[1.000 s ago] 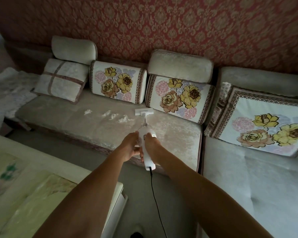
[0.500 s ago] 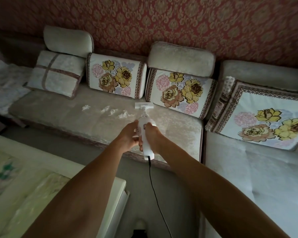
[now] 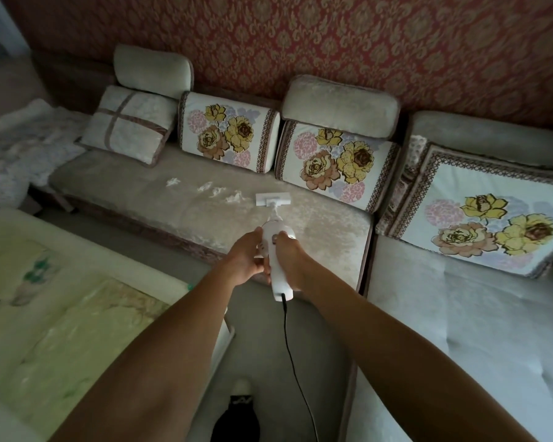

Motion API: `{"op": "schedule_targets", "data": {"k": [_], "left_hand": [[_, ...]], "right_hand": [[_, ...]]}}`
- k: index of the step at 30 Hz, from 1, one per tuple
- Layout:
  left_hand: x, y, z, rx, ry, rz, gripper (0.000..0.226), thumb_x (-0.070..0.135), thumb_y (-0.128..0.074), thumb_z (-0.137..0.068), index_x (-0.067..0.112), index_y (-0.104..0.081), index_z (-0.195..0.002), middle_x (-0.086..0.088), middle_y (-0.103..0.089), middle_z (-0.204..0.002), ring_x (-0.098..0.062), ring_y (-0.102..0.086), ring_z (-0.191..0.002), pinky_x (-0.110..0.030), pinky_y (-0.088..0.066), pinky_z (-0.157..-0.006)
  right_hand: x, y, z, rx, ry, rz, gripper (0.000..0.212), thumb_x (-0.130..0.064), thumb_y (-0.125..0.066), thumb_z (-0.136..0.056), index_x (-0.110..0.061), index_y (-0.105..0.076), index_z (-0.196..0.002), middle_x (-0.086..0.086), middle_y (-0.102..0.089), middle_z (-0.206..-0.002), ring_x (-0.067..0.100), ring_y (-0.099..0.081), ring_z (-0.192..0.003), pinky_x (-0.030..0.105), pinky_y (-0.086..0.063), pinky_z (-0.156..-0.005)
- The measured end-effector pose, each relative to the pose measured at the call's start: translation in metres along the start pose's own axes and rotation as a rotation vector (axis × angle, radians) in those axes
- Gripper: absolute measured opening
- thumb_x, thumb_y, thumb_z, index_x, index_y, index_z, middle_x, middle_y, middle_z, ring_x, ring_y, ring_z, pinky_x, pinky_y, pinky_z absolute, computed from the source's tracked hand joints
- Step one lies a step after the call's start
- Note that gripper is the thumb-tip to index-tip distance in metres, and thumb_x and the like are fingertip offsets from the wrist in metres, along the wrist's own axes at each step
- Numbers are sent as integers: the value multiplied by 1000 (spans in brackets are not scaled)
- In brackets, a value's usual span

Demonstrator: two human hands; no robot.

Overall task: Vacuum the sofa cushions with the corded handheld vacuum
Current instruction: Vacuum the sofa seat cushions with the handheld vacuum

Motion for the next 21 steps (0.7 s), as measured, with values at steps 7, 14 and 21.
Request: {"op": "schedule_targets", "data": {"k": [7,14,21], "left_hand": [[-31,-13,48,-27,13,-32,37,35,-38,-107,6,-56,-93,-11,-47,-64,-20,-49,-31,-25,-43,-34],[-51,-13,79,-79,5,-81,34,32,-39,-106,4,-56,-94,-9,-57,-54,-23,-55,-36,-28,-49,-39],[-72,10,114,-96,-9,-93,36,34,-39,-106,6,-59,-95,-13,-60,-75,-19,-62,-46,-28,-52,-44]], "right_hand": [[43,15,46,-16,-20,13,46,-41,-27,-102,-7,-49,-81,10,-44,-53,18,-42,-32,17,-40,-41],[68,21,87,-7,15,-2,41,-36,-27,-104,-5,-51,-94,10,-42,-56,19,-40,-37,18,-36,-43],[105,0,115,7,54,-39,45,-34,-28,-103,-6,-57,-83,9,-46,-47,18,-41,-30,17,-40,-39]]}}
Point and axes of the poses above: each hand's wrist, its own z-axis away from the middle knuckle, its own y-axis out of the back of the hand, x = y × z, the point moved 4 cm from there along -z, towards the middle knuckle
